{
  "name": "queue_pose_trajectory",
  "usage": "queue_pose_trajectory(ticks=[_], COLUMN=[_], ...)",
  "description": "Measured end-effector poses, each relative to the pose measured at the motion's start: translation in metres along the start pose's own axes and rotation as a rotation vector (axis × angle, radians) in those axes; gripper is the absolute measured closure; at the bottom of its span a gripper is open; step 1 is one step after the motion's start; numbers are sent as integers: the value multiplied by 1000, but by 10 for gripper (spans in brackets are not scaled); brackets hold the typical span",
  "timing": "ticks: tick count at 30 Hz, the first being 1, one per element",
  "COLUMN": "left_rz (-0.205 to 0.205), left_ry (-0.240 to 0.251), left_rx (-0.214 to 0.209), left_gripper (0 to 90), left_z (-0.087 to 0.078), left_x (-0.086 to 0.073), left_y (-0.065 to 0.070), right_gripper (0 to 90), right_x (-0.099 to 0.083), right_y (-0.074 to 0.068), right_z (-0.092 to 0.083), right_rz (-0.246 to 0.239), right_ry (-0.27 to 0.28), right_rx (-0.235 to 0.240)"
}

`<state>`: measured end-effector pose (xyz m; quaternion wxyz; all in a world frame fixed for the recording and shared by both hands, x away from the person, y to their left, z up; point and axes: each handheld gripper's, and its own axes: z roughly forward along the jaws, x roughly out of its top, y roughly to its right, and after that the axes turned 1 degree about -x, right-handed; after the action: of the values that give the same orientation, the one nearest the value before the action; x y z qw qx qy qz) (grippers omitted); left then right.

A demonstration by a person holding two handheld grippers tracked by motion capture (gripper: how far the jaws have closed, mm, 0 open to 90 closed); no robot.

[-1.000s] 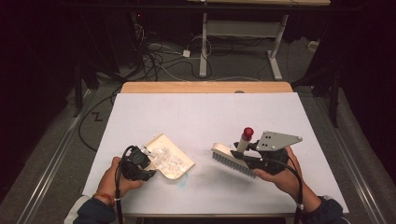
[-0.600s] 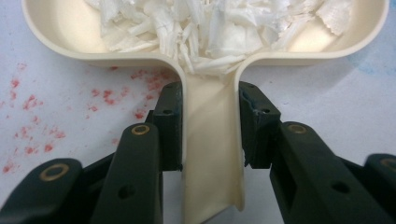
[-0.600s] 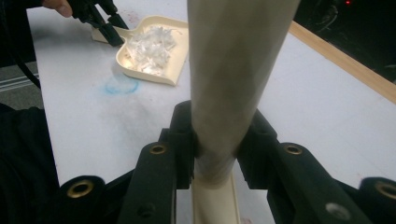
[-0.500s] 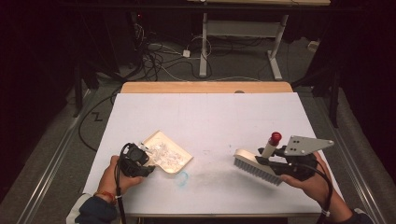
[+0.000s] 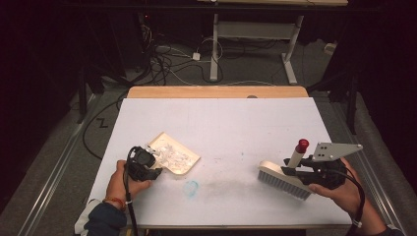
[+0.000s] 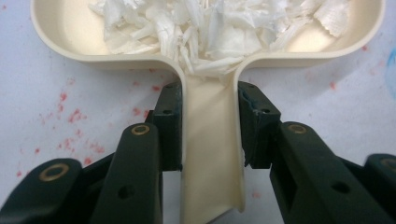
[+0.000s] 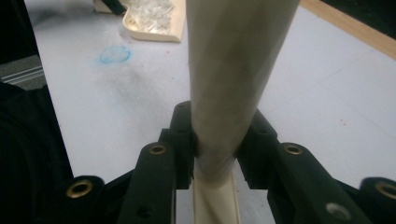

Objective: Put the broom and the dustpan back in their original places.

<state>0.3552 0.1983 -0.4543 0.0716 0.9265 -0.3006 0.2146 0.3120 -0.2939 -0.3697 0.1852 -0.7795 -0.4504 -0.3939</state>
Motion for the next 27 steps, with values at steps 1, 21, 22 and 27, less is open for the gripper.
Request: queue_pose_trajectory(ticks=[1,21,22,27], left_rz=[-11,-158,-155,-169], left_ry=[8,57,54,73], left_rx=[-2,1,3,-39], left_gripper=[632,618,587,478], left_z=[1,15,15,13], left_x=[1,10,10,8], left_y=[-1,-7,-5,13], right_gripper=[708,686,679,638], right_x=[-1,2,3,4], right_y=[1,15,17,31], right_z=[0,16,17,23], right_rz=[6,40,39,77], right_ry=[-2,-21,-22,-21], right_rx=[2,67,60,1])
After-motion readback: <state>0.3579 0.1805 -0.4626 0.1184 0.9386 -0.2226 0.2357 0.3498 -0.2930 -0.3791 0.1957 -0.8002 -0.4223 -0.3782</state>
